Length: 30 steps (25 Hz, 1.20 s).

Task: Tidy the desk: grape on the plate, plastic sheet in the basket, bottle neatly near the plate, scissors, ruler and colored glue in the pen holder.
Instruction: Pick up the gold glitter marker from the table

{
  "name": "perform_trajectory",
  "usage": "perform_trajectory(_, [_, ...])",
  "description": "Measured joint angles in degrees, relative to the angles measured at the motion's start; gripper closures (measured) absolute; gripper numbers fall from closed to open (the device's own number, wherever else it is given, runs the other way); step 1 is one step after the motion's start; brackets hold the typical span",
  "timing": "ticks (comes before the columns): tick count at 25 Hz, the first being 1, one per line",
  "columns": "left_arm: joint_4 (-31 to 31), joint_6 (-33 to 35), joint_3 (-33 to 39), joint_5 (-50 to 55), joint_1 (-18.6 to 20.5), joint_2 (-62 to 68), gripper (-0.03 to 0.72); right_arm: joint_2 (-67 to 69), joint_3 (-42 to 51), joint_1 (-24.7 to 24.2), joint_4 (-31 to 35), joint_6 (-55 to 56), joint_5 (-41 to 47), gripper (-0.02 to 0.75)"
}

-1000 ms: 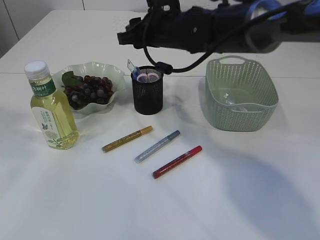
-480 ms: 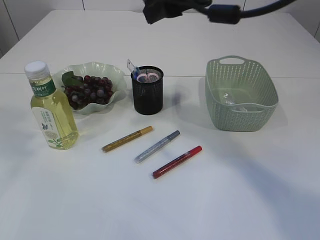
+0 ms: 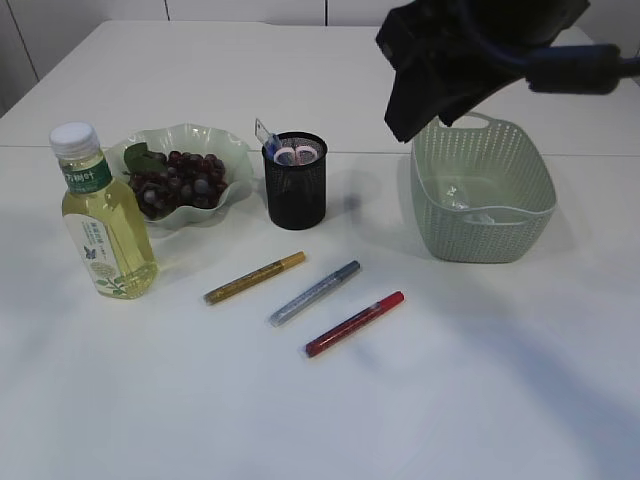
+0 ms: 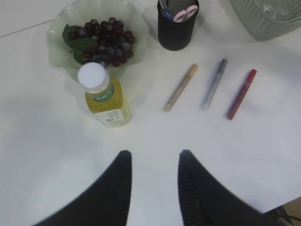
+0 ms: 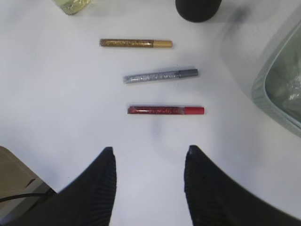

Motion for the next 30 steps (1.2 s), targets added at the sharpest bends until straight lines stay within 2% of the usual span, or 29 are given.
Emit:
perform_trajectory(11, [-2.57,0.0,0.0,0.0,0.0,4.76,0.445,-0.28,9.45,0.0,0.0,9.95,0.35,0.36])
perform_trajectory(19, [-2.89,0.31,0.0,0.0,0.0,7.62,0.445,-1.63,24.35,0.0,7.13,10.79,-0.04,0.36])
perform_trajectory(23, [-3.39,0.96,0.0,-0.11,0.0,9.18,0.445,-2.48,26.42,-0.27,4.22,9.68,-0.14,0.36])
perform_trajectory(26, [-4.57,2.13,0.0,-0.18,0.0,10.38,0.445,-2.48,26.42,-2.45,0.97,9.05,-0.27,0.36])
perform_trajectory(30, [-6.53,4.15,0.0,-0.23,0.0,13.02,0.445,-2.48,26.42,-10.67,-0.46,8.83,-0.63,0.36])
